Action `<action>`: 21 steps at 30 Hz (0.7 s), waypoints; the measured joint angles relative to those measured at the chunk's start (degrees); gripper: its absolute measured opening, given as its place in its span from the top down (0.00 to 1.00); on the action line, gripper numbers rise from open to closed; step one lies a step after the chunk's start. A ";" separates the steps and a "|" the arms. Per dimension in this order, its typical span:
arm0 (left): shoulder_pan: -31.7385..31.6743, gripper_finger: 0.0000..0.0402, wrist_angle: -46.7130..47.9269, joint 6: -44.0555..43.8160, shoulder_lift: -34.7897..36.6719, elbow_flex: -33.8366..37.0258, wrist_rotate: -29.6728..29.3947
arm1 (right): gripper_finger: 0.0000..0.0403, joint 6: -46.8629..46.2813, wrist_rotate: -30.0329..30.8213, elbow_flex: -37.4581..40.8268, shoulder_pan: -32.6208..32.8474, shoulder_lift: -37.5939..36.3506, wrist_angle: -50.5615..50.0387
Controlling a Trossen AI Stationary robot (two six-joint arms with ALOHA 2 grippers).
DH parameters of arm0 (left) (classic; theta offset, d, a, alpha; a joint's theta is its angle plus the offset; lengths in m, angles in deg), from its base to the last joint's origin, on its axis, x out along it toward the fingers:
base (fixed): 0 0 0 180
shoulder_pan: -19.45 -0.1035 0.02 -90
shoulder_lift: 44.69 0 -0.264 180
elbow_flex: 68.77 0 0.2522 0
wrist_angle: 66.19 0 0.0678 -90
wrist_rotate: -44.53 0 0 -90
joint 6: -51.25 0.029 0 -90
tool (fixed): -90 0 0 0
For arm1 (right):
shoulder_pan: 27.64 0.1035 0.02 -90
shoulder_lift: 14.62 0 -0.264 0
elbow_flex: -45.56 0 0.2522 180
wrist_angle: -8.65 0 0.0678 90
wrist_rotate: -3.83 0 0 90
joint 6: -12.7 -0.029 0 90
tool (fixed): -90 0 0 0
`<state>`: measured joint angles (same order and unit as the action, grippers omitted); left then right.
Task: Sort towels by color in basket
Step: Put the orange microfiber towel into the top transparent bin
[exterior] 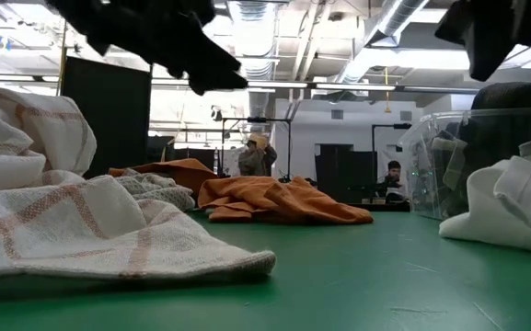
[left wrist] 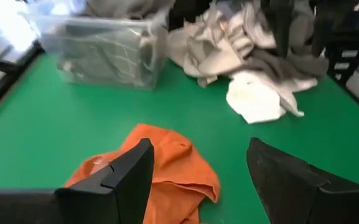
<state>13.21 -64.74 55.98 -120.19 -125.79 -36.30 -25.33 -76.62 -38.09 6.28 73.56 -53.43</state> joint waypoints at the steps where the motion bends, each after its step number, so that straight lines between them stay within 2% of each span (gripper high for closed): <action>1: 0.27 0.39 -0.01 0.39 -1.61 -0.82 -0.02 | 0.36 -0.46 0.63 0.00 0.38 0.00 -0.12; 9: 0.69 0.39 2.45 2.02 -13.13 -7.51 -0.81 | 0.36 -4.51 2.62 0.00 2.89 0.00 -0.10; 17: 0.70 0.38 12.44 4.59 -23.11 -15.44 -6.88 | 0.36 -6.66 4.12 0.00 4.43 0.00 -0.10; 21: 0.71 0.36 14.82 4.88 -25.16 -17.94 -9.29 | 0.36 -6.65 5.07 0.00 4.36 0.00 0.03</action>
<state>13.92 -49.92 60.85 -145.34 -143.73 -45.59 -31.97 -71.55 -38.09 10.64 73.56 -53.40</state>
